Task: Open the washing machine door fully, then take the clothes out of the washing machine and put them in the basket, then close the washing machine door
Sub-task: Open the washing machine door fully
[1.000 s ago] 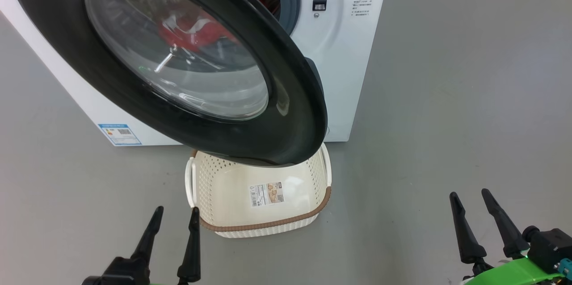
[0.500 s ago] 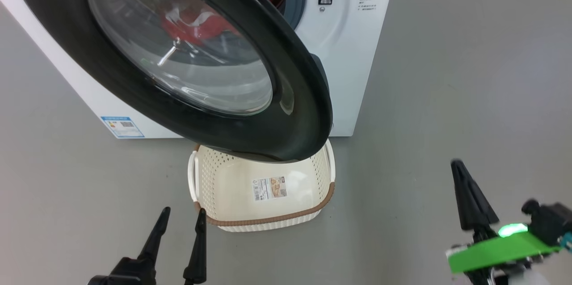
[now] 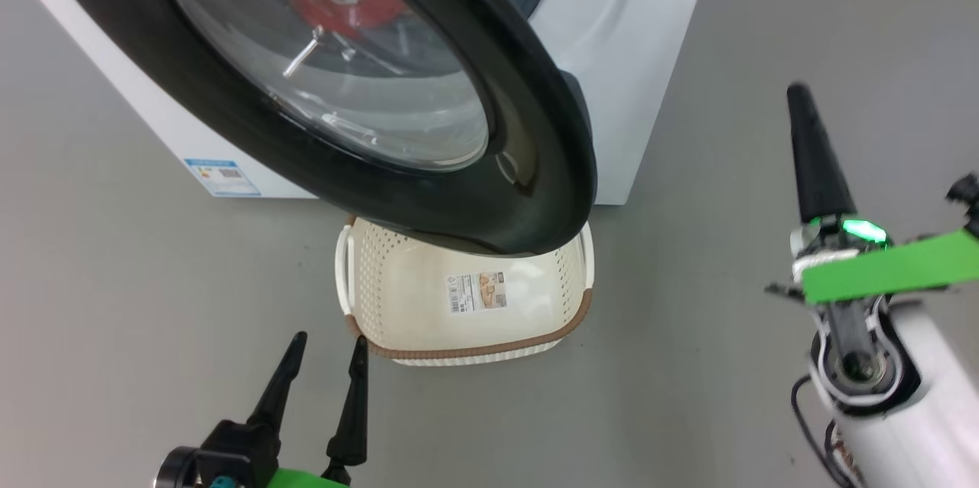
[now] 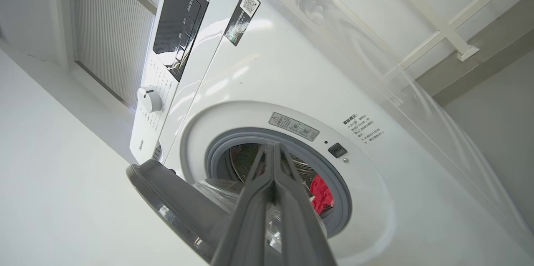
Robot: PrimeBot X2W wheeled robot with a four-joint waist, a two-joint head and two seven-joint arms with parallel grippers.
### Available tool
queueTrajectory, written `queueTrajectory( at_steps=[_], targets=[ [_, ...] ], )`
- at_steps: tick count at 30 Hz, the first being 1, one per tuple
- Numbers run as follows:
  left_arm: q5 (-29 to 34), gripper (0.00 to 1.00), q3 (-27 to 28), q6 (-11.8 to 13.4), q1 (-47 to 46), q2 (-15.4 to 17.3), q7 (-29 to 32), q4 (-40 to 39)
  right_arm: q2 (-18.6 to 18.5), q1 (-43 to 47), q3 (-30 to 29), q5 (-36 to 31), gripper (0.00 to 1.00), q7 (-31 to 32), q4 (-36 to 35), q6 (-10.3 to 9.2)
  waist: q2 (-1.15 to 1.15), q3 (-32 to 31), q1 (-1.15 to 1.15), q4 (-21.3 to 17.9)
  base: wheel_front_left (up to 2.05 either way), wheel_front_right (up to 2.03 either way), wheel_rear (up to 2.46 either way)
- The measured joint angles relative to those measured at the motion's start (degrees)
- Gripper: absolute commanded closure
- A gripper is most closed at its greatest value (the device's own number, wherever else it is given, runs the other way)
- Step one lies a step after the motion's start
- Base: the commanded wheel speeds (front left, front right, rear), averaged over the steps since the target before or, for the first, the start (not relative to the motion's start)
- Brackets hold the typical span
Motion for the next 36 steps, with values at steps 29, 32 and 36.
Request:
queueTrajectory(
  at_steps=[29,32,36],
  targets=[
    [-3.48,0.00,-4.69,1.55,-4.81,-0.05,0.00,-0.47,-4.02,-18.08,1.54,39.95,1.00,50.15,17.15,-0.01,0.00,6.87,0.00,5.70,0.00,0.00,0.00],
    [-3.66,0.00,-5.14,1.97,-4.81,-0.07,0.00,-0.47,-3.49,-19.03,1.32,39.74,1.00,52.01,18.64,-0.01,0.00,7.05,0.00,6.23,0.00,0.00,0.00],
    [-4.07,0.00,-5.57,2.02,-4.81,-0.07,0.00,-0.54,-2.66,-19.42,0.79,37.85,1.00,53.11,19.56,-0.01,0.00,6.85,0.00,6.86,0.00,0.00,0.00]
  ],
)
